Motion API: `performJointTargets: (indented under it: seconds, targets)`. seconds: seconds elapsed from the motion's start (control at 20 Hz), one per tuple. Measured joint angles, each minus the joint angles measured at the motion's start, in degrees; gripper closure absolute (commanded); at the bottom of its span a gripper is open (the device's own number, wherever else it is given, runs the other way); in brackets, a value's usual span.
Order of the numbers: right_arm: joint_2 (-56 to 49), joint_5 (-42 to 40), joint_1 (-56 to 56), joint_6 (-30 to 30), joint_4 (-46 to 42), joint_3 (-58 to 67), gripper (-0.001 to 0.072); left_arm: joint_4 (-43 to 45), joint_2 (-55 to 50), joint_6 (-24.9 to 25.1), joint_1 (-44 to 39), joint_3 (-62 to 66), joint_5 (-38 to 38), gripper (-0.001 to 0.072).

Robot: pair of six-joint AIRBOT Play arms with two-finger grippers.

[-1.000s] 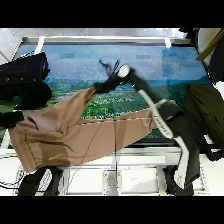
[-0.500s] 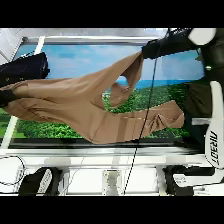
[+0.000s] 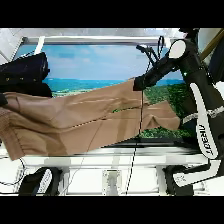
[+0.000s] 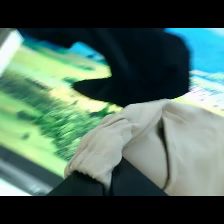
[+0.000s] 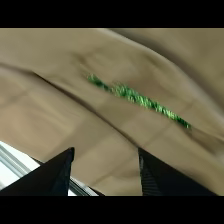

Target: Fold the clothes and pants, and hang the long-sleeved shirts on hangers.

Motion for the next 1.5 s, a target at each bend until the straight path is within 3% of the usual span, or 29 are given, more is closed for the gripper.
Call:
performJointTargets:
  seconds: [0.25, 0.5, 0.85, 1.25, 1.3, 1.35, 1.4, 1.45, 1.5]
  targets:
    - [-1.8, -2.4, -7.2, 0.5, -4.6, -1.4, 0.026, 4.5, -0.5, -1.8, 0.5, 0.0, -1.7, 0.069]
    - [-8.5, -3.6, -13.5, 2.8, -1.1, -2.9, 0.0261, 5.0, -1.4, -2.5, 0.7, -0.1, -2.1, 0.069]
    - [-17.3, -5.6, -11.5, -1.1, 0.2, -6.1, 0.026, 4.9, -1.7, -2.7, 0.7, -0.6, -2.2, 0.069]
    - [-19.1, -9.7, -9.8, -2.4, 0.2, -9.6, 0.0262, 4.1, -1.7, -2.8, 0.7, -0.6, -2.2, 0.069]
    - [-19.1, -11.0, -9.2, -2.4, 0.1, -10.1, 0.0283, 4.0, -1.7, -2.8, 0.7, -0.6, -2.2, 0.069]
    - [-19.2, -12.4, -8.5, -2.4, 0.2, -10.4, 0.0421, 3.9, -1.7, -2.8, 0.7, -0.6, -2.2, 0.0689]
    - [-19.2, -14.0, -7.8, -2.5, 0.3, -10.7, 0.0613, 3.8, -1.7, -2.8, 0.7, -0.6, -2.2, 0.069]
    - [-19.2, -15.5, -7.1, -2.5, 0.2, -10.9, 0.0697, 3.8, -1.7, -2.8, 0.7, -0.6, -2.2, 0.069]
    - [-19.2, -16.5, -6.6, -2.5, 0.2, -10.9, 0.0696, 3.8, -1.7, -2.8, 0.7, -0.6, -2.2, 0.0689]
